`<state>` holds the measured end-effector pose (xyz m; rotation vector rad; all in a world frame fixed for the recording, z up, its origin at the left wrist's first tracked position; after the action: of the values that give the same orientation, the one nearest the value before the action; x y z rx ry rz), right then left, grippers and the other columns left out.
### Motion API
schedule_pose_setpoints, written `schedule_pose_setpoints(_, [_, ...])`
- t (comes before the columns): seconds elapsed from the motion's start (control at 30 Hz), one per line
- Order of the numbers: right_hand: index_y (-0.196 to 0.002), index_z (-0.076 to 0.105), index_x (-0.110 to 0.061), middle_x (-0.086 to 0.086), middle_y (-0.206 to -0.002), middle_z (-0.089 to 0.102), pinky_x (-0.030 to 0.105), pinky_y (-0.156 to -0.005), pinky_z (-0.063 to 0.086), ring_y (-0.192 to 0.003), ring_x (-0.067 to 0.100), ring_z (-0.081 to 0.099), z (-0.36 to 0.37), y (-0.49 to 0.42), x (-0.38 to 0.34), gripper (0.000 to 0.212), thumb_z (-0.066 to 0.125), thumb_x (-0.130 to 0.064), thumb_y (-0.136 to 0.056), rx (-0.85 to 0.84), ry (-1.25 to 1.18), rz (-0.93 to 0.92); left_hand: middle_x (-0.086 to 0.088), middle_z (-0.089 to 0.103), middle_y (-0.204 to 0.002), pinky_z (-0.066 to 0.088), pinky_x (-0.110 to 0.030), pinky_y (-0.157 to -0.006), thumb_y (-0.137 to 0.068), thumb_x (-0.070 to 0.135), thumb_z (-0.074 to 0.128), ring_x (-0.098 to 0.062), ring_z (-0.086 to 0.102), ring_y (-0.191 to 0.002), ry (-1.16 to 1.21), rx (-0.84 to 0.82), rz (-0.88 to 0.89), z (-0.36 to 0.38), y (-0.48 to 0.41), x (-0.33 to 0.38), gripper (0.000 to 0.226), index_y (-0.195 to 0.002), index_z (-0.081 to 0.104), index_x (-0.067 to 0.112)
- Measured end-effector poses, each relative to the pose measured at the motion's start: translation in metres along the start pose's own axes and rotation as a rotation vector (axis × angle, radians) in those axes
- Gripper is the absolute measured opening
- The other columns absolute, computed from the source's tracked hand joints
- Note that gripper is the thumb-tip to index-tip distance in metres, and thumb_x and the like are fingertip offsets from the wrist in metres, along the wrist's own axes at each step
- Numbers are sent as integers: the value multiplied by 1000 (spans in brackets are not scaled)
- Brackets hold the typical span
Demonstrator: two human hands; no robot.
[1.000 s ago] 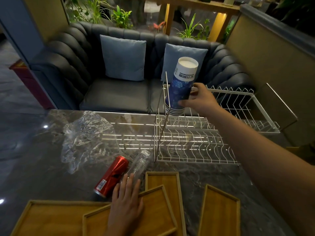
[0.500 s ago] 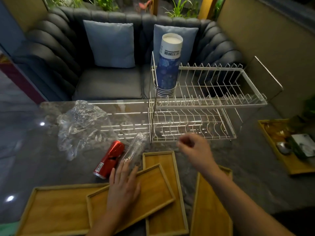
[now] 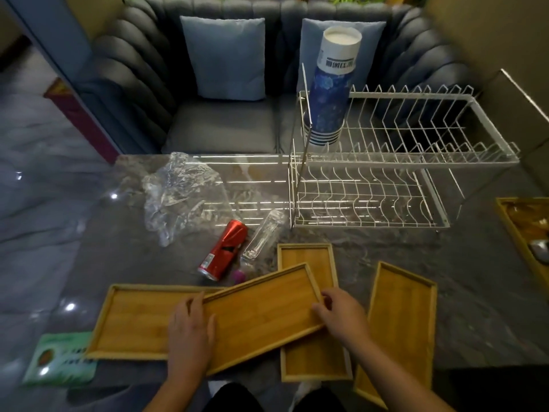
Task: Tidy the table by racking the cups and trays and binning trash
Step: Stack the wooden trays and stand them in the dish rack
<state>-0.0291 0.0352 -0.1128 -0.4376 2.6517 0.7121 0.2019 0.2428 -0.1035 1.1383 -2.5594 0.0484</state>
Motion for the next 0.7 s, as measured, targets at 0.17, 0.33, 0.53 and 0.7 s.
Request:
schedule_pose_setpoints(0.17, [-127,62,-22,-3,-122,66,33,-92,49,-109,17,61,2,-3,-6,40,61,-40,-92,-33,-3,37,-22,52,-116,48,-50,-89,-81,5,72,-36,53,-103,148,30,-167,-3,-3,-7,57,-135,51,7])
schedule_pose_setpoints(0.33, [-129,63,-16,2,-124,66,32,-96,46,-113,19,60,-6,3,-8,37,60,-28,-95,-35,-257,74,-18,58,-121,48,-47,-89,-90,11,63,-33,58,-106,335,-9,-335,-8,-9,-12,56,-143,44,14])
schedule_pose_setpoints(0.53, [-118,70,-18,-4,-108,71,35,-88,53,-102,14,64,-33,17,-5,27,62,-17,-93,-19,-483,43,-10,62,-112,46,-37,-80,-91,26,65,-21,57,-95,326,-44,-263,-19,-11,-6,46,-135,55,18])
schedule_pose_setpoints(0.7, [-113,72,-15,-2,-103,71,27,-74,49,-95,13,65,-77,13,11,22,61,-13,-95,41,-682,30,21,64,-103,44,-21,-76,-94,47,56,1,60,-90,332,-354,193,-22,-13,24,28,-122,57,44])
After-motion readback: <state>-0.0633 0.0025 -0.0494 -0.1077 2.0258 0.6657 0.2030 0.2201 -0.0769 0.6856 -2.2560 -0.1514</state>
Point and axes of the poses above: each hand's wrist, its own y-axis away from the middle knuckle, its own z-axis out of the palm, x = y × z, the point moved 3 cm from there along -y, towards the middle knuckle
